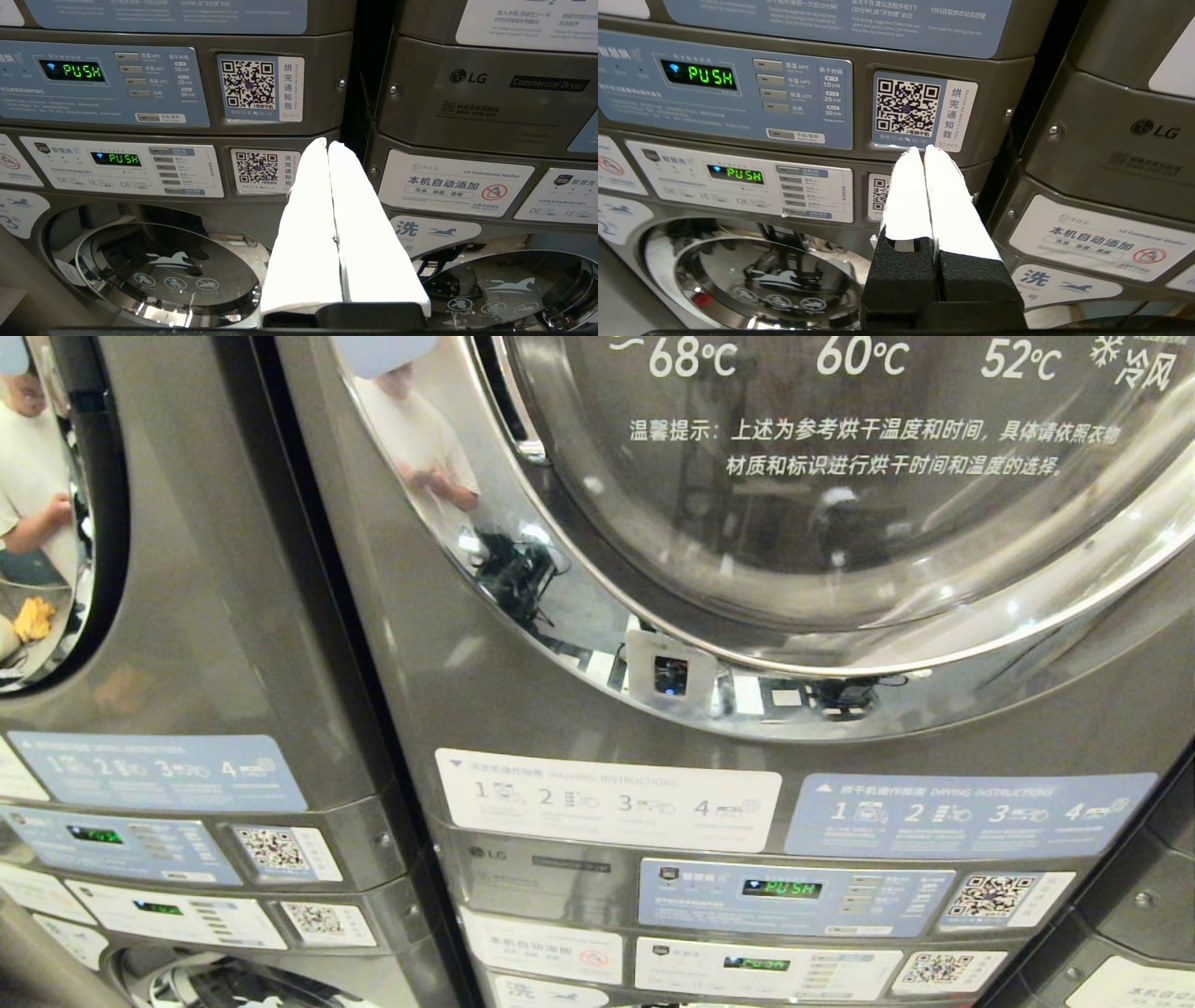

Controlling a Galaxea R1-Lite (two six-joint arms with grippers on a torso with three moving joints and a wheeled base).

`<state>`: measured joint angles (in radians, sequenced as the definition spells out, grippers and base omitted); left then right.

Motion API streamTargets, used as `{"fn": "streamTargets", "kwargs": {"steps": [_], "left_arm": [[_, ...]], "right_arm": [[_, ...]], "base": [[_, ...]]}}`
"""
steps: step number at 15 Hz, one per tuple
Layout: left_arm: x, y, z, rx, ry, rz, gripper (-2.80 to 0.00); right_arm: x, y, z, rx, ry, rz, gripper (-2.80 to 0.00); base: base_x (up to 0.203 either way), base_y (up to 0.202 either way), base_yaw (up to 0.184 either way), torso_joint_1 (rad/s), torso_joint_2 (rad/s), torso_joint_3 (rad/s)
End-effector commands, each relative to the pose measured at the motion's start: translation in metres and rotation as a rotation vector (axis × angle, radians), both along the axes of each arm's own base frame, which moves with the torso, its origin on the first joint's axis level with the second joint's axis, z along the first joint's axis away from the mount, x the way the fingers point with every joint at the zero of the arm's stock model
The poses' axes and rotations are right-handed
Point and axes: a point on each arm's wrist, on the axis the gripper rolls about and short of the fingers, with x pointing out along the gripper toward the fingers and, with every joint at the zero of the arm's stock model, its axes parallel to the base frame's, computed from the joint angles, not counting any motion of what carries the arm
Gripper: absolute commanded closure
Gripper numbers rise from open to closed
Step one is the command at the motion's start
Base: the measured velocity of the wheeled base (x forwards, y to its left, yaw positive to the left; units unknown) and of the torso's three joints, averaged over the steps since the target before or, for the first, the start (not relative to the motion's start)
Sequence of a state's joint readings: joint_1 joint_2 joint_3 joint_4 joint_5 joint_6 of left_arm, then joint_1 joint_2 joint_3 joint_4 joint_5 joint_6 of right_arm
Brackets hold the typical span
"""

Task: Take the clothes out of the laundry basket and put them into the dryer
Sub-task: Open the dryer

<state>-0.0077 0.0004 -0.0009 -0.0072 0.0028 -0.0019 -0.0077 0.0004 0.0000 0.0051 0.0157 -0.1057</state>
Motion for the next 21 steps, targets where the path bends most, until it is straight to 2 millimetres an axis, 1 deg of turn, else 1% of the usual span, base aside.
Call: {"fn": "streamTargets", "kwargs": {"steps": [1, 2, 3, 5, 6, 7, 9, 10, 11, 12, 14, 15, 17, 19, 20, 21], "left_arm": [[0.0, 0.0, 0.0, 0.0, -0.001, 0.0, 0.0], [0.0, 0.0, 0.0, 0.0, 0.0, 0.0, 0.0], [0.0, 0.0, 0.0, 0.0, -0.001, 0.0, 0.0], [0.0, 0.0, 0.0, 0.0, -0.001, 0.0, 0.0], [0.0, 0.0, 0.0, 0.0, 0.0, 0.0, 0.0], [0.0, 0.0, 0.0, 0.0, -0.002, 0.0, 0.0], [0.0, 0.0, 0.0, -0.001, -0.001, 0.0, 0.0], [0.0, 0.0, 0.0, -0.001, -0.001, 0.0, 0.0], [0.0, 0.0, 0.0, 0.0, -0.002, 0.0, 0.0], [0.0, 0.0, 0.0, -0.001, -0.002, 0.0, 0.0], [0.0, 0.0, 0.0, -0.001, -0.002, 0.0, 0.0], [0.0, 0.0, 0.0, 0.0, 0.0, 0.0, 0.0], [0.0, 0.0, 0.0, 0.0, -0.001, 0.0, 0.0], [0.0, 0.0, 0.0, 0.0, 0.0, 0.0, 0.0], [0.0, 0.0, 0.0, 0.0, 0.0, 0.0, 0.0], [0.0, 0.0, 0.0, 0.0, -0.002, 0.0, 0.0]], "right_arm": [[0.0, 0.0, 0.001, -0.048, -0.006, 0.006, 0.0], [-0.003, 0.0, 0.01, -0.048, -0.04, 0.016, 0.0], [-0.008, 0.001, 0.026, -0.039, -0.092, 0.033, 0.0], [-0.018, 0.003, 0.069, -0.01, -0.169, 0.116, 0.0], [-0.017, 0.003, 0.093, 0.01, -0.167, 0.156, 0.0], [-0.012, 0.003, 0.124, 0.034, -0.166, 0.199, 0.0], [0.009, 0.003, 0.191, 0.074, -0.173, 0.298, 0.0], [0.022, 0.005, 0.227, 0.093, -0.189, 0.376, 0.0], [0.038, 0.009, 0.253, 0.113, -0.186, 0.468, 0.0], [0.052, 0.015, 0.272, 0.131, -0.178, 0.599, 0.0], [0.068, 0.033, 0.292, 0.145, -0.149, 0.893, 0.0], [0.076, 0.043, 0.302, 0.148, -0.14, 0.999, 0.0], [0.094, 0.063, 0.323, 0.152, -0.144, 1.099, 0.0], [0.111, 0.086, 0.334, 0.154, -0.137, 1.176, 0.0], [0.121, 0.1, 0.335, 0.142, -0.125, 1.207, -2.8], [0.131, 0.112, 0.335, 0.132, -0.119, 1.223, -2.8]], "base": [[0.0, 0.0, 0.0, 0.0, 0.0, 0.0], [0.0, 0.0, 0.0, 0.0, 0.0, 0.0], [0.0, 0.0, 0.0, 0.0, 0.0, 0.0], [0.0, 0.0, 0.0, 0.0, 0.0, 0.0], [0.0, 0.0, 0.0, 0.0, 0.0, 0.0], [0.0, 0.0, 0.0, 0.0, 0.0, 0.0], [0.0, 0.0, 0.0, 0.0, 0.0, 0.0], [0.0, 0.0, 0.0, 0.0, 0.0, 0.0], [0.0, 0.0, 0.0, 0.0, 0.0, 0.0], [0.0, 0.0, 0.0, 0.0, 0.0, 0.0], [0.0, 0.0, 0.0, 0.0, 0.0, 0.0], [0.0, 0.0, 0.0, 0.0, 0.0, 0.0], [0.0, 0.0, 0.0, 0.0, 0.0, 0.0], [0.0, 0.0, 0.0, 0.0, 0.0, 0.0], [0.0, 0.0, 0.0, 0.0, 0.0, 0.0], [0.0, 0.0, 0.0, 0.0, 0.0, 0.0]]}}
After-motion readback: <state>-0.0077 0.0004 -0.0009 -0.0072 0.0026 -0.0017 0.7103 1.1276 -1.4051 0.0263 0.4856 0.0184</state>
